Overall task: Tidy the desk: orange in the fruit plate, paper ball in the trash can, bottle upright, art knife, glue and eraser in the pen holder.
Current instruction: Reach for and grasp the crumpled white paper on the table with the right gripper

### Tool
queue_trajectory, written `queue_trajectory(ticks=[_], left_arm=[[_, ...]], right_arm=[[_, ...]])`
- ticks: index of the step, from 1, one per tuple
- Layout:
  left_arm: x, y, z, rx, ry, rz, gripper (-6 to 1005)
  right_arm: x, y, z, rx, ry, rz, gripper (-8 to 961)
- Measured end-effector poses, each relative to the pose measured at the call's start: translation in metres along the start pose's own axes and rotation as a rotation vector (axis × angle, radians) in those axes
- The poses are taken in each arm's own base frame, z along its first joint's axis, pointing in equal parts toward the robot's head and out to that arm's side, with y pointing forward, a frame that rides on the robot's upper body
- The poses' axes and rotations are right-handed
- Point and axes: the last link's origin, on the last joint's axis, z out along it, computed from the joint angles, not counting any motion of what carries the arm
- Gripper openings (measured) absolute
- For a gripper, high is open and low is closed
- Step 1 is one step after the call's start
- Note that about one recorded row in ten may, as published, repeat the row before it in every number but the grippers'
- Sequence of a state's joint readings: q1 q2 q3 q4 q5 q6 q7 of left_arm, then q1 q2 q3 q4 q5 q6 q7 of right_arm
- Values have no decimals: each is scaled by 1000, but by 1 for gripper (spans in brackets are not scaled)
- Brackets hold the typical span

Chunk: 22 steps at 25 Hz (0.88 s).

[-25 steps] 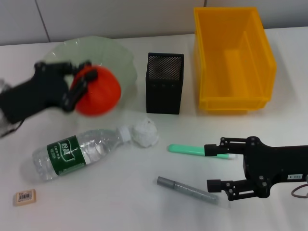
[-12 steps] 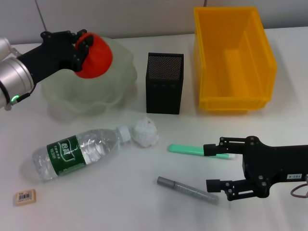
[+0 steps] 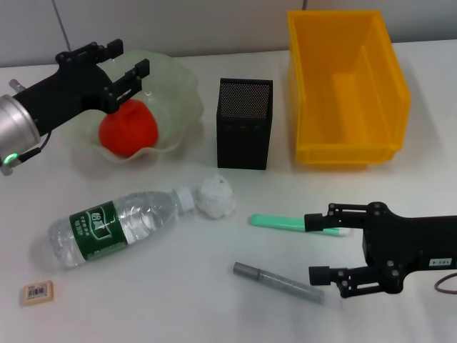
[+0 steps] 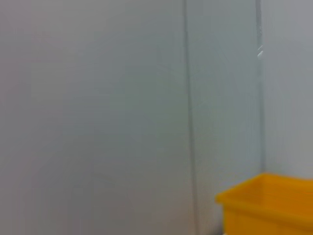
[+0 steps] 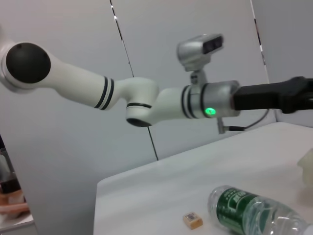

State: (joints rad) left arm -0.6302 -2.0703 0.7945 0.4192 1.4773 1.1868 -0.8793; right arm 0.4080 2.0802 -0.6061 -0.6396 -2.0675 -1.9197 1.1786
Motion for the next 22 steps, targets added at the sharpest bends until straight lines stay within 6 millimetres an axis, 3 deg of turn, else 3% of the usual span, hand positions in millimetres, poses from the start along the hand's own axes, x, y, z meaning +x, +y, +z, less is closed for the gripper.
queue_trajectory(ticks=[5, 7, 8, 9, 10, 12, 13, 14, 15, 18, 19, 22], left_arm=[[1, 21, -34, -128, 83, -4, 531], [-6, 38, -53, -196, 113, -16, 600], [-6, 38, -53, -196, 113, -16, 634], [-17, 52, -68, -230, 105, -19, 669], [-17, 52, -68, -230, 105, -19, 703], [-28, 68, -80, -273, 82, -13, 783], [-34, 76, -86, -292, 67, -13, 829], [-42, 85, -94, -308, 46, -23, 829], [-42, 85, -94, -308, 46, -23, 829], [-50, 94, -103, -316, 26, -43, 829], [-52, 95, -104, -320, 21, -46, 829], [-56, 102, -107, -348, 4, -55, 829]], right_arm=[[-17, -6, -11, 37, -24, 54, 791], [-45, -9, -25, 56, 13, 70, 791], [-45, -9, -25, 56, 13, 70, 791], [-70, -10, -31, 65, 85, 81, 791], [-70, -10, -31, 65, 85, 81, 791], [-93, -11, -31, 88, 166, 96, 791], [-106, -12, -29, 107, 217, 104, 791], [-130, -15, -22, 163, 318, 114, 791], [-130, -15, -22, 163, 318, 114, 791], [-165, -20, -5, 257, 471, 105, 790], [-180, -23, 8, 305, 557, 107, 790], [-191, -27, 26, 338, 640, 120, 790]])
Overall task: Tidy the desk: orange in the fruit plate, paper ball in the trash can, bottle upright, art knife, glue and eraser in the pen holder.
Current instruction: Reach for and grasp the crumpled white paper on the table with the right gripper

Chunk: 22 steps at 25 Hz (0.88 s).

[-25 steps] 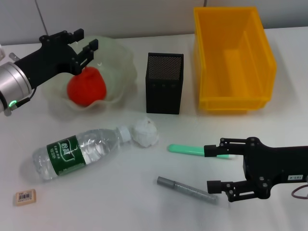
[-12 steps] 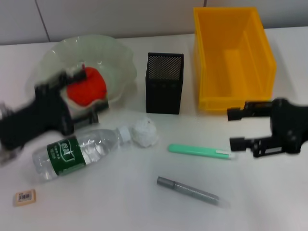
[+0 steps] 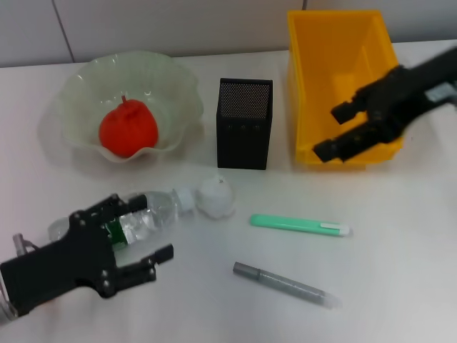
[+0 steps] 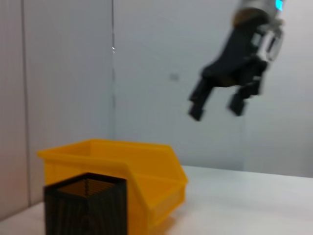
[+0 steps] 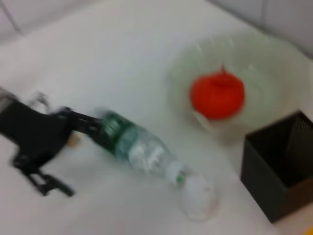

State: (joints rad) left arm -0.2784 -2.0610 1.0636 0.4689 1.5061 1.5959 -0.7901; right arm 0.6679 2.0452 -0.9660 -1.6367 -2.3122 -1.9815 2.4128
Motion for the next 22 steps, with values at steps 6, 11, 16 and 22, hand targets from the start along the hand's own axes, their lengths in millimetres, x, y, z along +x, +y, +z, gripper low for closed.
queue_trajectory(ticks=[6, 11, 16, 22], left_arm=[[-5, 6, 1, -28, -26, -13, 829], [-10, 11, 0, -49, -56, -21, 829], [-13, 14, -1, -54, -66, -30, 828], [-15, 17, -2, -56, -71, -30, 828]], right_arm=[[-39, -4, 42, 80, 164, 47, 790], [-52, -8, 78, 79, 191, 52, 790], [-54, -11, 108, 71, 217, 51, 790], [-50, -10, 138, 30, 208, 68, 790]])
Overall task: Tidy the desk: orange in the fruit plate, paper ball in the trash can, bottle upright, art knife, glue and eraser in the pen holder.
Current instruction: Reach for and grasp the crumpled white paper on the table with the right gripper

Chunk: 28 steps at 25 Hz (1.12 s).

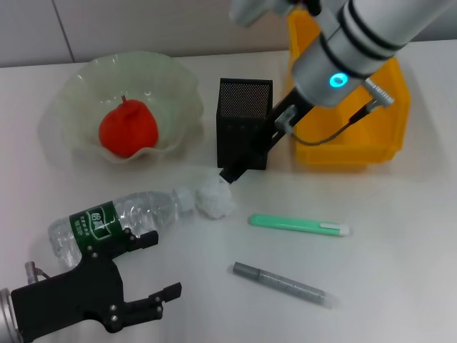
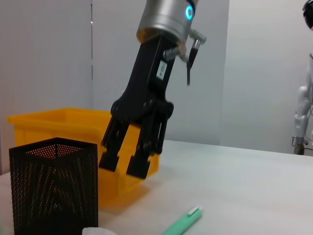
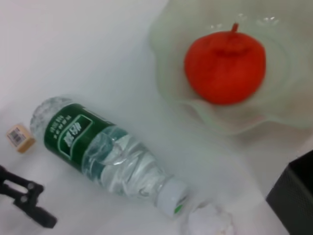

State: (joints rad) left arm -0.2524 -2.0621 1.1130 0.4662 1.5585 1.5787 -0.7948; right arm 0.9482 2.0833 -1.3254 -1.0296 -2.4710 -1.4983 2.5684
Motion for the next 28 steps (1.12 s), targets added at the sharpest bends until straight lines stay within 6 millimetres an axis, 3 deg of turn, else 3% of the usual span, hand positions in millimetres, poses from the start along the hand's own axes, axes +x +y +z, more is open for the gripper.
queue_trajectory(ticks=[20, 28], left_arm=[[0, -2, 3, -2, -6, 9, 828], [0, -1, 4, -14, -11, 9, 828]], right_arm=[[8, 6, 49, 30, 40, -43, 789], [7, 10, 60, 24, 28, -65, 789]])
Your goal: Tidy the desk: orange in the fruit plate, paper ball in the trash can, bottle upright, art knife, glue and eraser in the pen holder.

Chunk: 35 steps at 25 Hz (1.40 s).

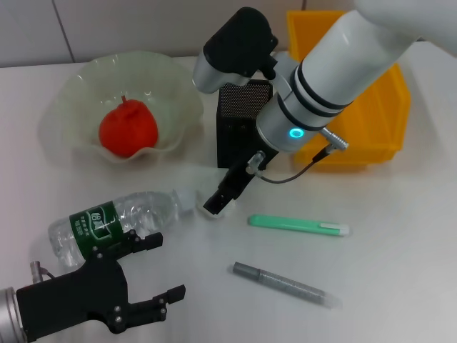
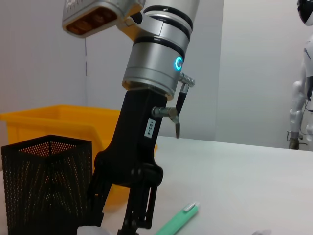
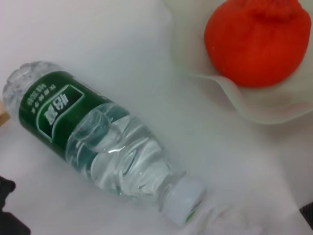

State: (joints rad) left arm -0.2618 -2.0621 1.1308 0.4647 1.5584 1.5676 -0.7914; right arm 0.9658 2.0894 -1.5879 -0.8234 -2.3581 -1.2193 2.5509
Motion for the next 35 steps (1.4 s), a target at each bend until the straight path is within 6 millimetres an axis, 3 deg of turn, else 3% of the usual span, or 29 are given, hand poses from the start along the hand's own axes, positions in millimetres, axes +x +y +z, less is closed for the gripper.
queue_trajectory(ticks=[21, 28, 32, 35], left_arm=[[0, 1, 2, -13, -5, 3, 827], [0, 1, 2, -14, -5, 4, 827], [-1, 2, 2, -18, -9, 3, 827], [-1, 3, 2, -22, -13, 3, 827]], right_arm=[[1, 5, 20, 37, 8, -46, 783], [0, 5, 18, 33, 5, -43, 561], [-4, 8, -1, 1, -40, -37, 450], [-6, 9, -10, -14, -60, -30, 446]])
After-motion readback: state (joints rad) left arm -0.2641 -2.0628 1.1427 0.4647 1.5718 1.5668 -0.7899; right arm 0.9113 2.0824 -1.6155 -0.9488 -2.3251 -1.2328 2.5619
